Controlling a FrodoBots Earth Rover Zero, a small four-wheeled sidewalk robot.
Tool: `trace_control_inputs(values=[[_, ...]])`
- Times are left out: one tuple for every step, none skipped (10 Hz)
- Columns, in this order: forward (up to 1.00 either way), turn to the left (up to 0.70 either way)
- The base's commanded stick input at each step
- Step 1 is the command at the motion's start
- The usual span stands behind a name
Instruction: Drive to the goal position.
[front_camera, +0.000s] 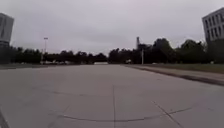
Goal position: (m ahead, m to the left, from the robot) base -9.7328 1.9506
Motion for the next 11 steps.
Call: trace_control_inputs(values=[[0.70, 0.00], [0.70, 0.00], [0.70, 0.00], [0.70, 0.00], [0.70, 0.00], [0.70, 0.00], [0.42, 0.00], [0.00, -0.03], [0.00, -0.19], [0.00, -0.56], [0.00, -0.70]])
